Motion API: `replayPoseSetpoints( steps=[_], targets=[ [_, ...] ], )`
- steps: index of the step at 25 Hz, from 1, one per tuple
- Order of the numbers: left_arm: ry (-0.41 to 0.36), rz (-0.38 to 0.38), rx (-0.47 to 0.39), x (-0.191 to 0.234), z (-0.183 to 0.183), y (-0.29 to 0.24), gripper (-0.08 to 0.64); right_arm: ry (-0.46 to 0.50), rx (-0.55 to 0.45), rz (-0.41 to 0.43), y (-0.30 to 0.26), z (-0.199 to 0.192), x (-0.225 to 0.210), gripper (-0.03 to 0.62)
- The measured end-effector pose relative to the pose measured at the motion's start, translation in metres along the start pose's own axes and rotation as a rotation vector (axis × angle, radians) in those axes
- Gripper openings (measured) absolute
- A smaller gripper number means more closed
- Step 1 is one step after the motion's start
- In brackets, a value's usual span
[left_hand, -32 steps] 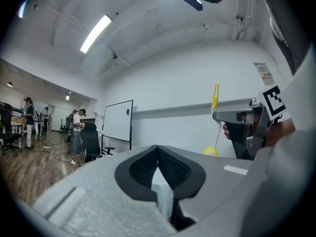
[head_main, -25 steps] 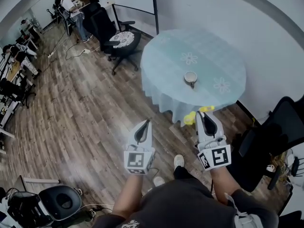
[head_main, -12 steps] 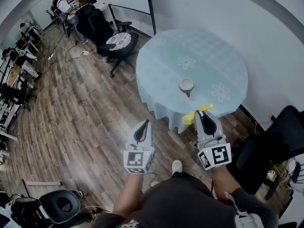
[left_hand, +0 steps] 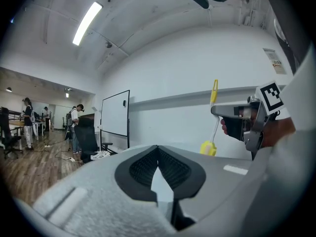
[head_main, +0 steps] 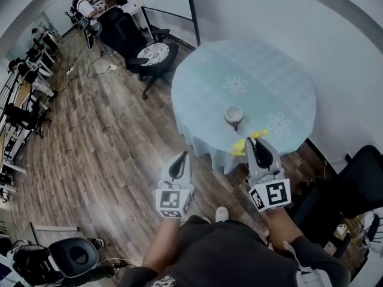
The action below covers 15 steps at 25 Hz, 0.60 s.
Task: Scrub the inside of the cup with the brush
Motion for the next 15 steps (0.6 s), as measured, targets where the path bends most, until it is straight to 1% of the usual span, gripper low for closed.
replayPoseSetpoints(
  steps=[5,7,9,15],
  targets=[
    [-0.005,-0.019,0.003,0.004,0.003,-0.015,-0.002,-0.043,0.009,-0.010,-0.013,-0.005,-0.006,0.038],
    [-0.003,-0.029,0.011,0.010,0.002,-0.023,-0.002,-0.039,0.011,-0.019,-0.021,-0.005,-0.008,0.038],
    [-0.007,-0.042,-0.001,0.017,0.002,-0.036,-0.002,-0.027,0.012,-0.029,-0.032,-0.006,-0.010,0.038],
    [-0.013,-0.091,-0.008,0.048,0.002,-0.088,-0.003,-0.013,0.038,-0.060,-0.083,-0.020,-0.020,0.038]
  ],
)
Point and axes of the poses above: the fingertips, and each gripper's own axes: y backward along the fingers, x to its left, z out of its top, the point moved 9 cm from there along y, backward along the fingers, and after that the axes turned 7 degrees about x, right-handed, at the moved point
